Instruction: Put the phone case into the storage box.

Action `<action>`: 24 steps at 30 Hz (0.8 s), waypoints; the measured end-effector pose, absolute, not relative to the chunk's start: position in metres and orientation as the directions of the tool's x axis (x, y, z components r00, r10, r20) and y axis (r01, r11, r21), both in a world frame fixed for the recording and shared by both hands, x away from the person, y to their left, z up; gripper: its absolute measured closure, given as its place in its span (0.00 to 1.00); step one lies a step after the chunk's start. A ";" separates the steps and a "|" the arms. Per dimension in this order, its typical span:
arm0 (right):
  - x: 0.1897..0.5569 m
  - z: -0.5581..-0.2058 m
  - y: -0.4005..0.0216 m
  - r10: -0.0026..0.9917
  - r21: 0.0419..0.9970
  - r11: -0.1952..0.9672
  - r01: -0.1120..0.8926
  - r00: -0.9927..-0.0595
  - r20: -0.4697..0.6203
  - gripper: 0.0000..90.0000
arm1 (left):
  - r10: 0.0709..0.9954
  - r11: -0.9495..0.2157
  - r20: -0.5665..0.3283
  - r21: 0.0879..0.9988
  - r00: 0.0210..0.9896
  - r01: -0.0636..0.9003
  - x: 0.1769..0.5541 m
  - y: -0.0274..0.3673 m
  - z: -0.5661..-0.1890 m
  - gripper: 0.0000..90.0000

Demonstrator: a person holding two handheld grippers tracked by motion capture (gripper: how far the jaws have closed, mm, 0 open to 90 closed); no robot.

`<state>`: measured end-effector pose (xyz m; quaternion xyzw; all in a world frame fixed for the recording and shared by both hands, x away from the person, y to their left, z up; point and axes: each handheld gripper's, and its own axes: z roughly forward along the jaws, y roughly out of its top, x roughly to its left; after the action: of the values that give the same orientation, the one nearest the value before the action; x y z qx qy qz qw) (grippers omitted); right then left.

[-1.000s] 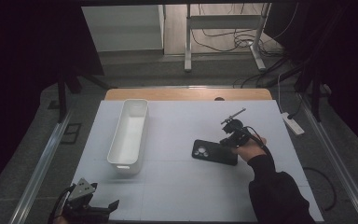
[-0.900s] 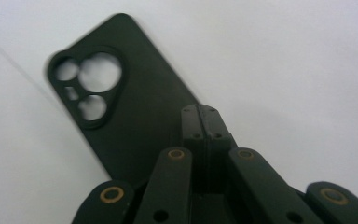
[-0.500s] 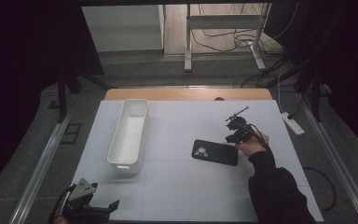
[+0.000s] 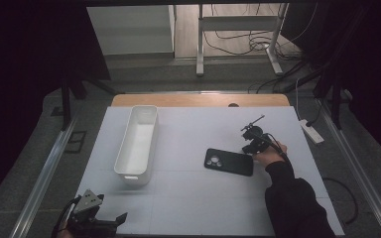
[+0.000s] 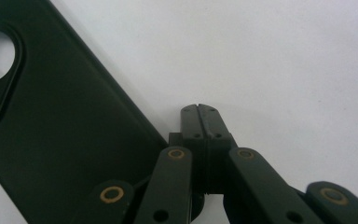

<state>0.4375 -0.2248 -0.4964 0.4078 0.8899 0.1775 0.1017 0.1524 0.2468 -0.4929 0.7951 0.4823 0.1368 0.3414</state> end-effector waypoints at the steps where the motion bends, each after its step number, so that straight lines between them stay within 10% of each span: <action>1: 0.437 -0.496 -0.225 0.759 0.397 0.608 0.688 -0.650 -0.036 1.00 | 0.860 -0.302 -0.111 0.675 0.497 0.673 0.152 0.247 -0.493 0.02; 24: 0.408 -0.497 -0.231 0.742 0.407 0.612 0.678 -0.670 0.002 1.00 | 0.842 -0.312 -0.129 0.676 0.524 0.668 0.153 0.248 -0.493 0.02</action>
<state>0.4083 -0.2307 -0.4971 0.3972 0.8938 0.1906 0.0836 0.1527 0.2475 -0.4929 0.8003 0.4717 0.1249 0.3485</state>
